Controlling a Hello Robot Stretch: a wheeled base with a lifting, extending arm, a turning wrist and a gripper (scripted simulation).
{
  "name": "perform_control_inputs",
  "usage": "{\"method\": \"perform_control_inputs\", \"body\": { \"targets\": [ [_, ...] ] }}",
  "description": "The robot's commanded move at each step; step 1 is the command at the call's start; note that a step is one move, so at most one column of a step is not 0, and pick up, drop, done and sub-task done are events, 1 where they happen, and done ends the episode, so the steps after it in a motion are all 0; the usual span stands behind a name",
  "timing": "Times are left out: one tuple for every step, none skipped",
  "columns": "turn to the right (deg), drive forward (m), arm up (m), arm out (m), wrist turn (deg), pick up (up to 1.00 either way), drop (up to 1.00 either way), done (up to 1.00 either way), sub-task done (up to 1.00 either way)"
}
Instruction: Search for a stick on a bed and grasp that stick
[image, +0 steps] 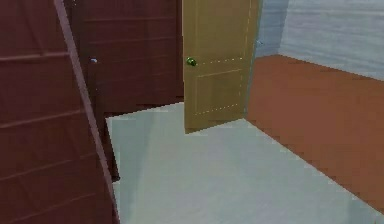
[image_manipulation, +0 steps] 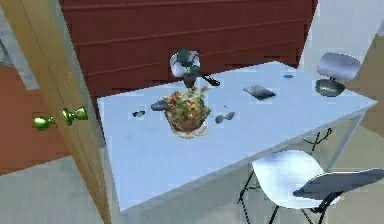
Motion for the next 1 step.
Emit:
{"method": "perform_control_inputs", "body": {
  "targets": [
    [12.0, 0.00, 0.00, 0.00, 0.0, 0.00, 0.00, 0.00, 0.00]
  ]
}}
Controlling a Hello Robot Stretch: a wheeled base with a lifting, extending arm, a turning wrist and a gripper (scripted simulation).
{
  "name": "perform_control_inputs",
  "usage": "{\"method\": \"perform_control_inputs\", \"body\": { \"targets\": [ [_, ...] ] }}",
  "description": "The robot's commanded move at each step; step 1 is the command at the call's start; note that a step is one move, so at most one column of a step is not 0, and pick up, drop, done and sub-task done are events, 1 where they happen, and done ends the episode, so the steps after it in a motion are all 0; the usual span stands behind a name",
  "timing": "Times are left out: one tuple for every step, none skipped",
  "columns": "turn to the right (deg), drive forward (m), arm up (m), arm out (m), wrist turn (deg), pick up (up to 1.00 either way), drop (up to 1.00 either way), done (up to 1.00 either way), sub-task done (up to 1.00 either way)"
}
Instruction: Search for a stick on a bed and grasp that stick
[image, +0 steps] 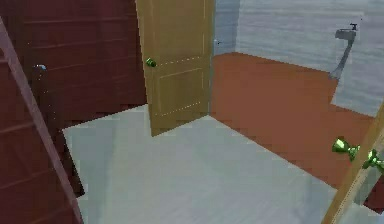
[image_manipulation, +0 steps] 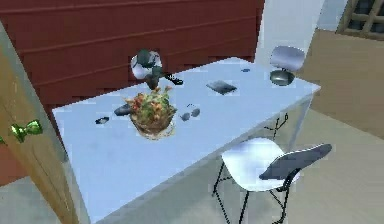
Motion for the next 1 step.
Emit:
{"method": "perform_control_inputs", "body": {
  "targets": [
    [0.0, 0.95, 0.00, 0.00, 0.0, 0.00, 0.00, 0.00, 0.00]
  ]
}}
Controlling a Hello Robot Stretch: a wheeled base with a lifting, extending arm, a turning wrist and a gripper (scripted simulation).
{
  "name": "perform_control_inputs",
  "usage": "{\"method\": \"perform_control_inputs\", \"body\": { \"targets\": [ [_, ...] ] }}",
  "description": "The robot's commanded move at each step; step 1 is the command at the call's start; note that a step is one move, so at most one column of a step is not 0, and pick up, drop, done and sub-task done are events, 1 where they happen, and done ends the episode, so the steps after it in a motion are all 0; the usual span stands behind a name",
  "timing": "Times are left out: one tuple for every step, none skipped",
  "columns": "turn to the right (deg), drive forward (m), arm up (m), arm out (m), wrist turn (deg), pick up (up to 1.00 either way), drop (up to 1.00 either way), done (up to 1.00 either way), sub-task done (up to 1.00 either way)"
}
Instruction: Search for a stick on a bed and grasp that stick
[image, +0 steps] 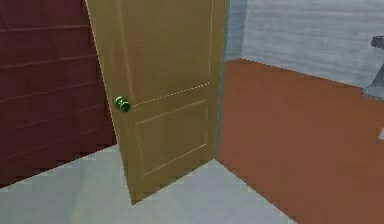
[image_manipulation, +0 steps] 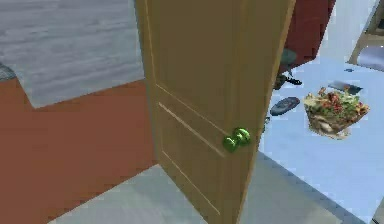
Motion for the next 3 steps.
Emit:
{"method": "perform_control_inputs", "body": {
  "targets": [
    [45.0, 0.00, 0.00, 0.00, 0.0, 0.00, 0.00, 0.00, 0.00],
    [12.0, 0.00, 0.00, 0.00, 0.0, 0.00, 0.00, 0.00, 0.00],
    [0.0, 0.55, 0.00, 0.00, 0.0, 0.00, 0.00, 0.00, 0.00]
  ]
}}
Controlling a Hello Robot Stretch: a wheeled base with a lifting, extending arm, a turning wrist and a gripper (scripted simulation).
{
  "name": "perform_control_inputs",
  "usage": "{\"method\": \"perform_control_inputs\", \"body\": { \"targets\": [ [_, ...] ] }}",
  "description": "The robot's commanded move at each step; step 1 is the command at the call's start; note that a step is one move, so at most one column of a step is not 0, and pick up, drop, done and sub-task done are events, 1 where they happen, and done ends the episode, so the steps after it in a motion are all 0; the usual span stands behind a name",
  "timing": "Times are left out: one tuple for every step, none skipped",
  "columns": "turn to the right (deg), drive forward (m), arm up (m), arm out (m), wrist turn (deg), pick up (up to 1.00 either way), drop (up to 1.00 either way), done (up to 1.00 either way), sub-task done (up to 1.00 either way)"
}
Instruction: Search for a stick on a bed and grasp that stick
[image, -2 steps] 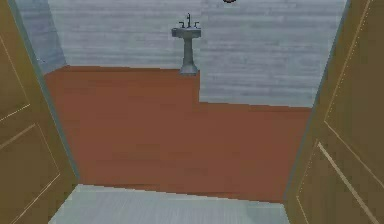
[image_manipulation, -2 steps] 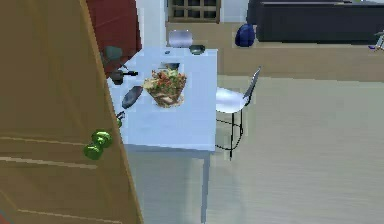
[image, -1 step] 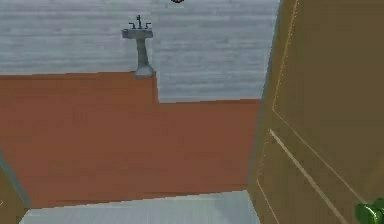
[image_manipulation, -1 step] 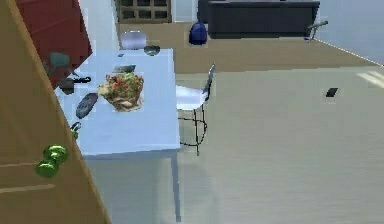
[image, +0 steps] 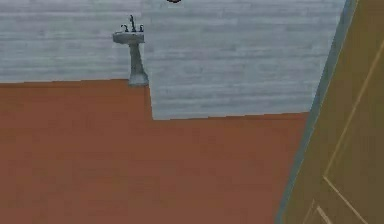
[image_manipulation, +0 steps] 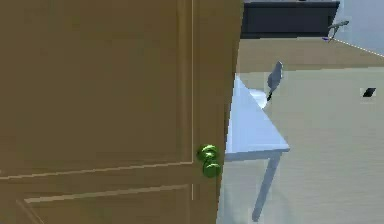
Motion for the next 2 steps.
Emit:
{"method": "perform_control_inputs", "body": {
  "targets": [
    [-9.0, 0.00, 0.00, 0.00, 0.0, 0.00, 0.00, 0.00, 0.00],
    [0.0, 0.95, 0.00, 0.00, 0.0, 0.00, 0.00, 0.00, 0.00]
  ]
}}
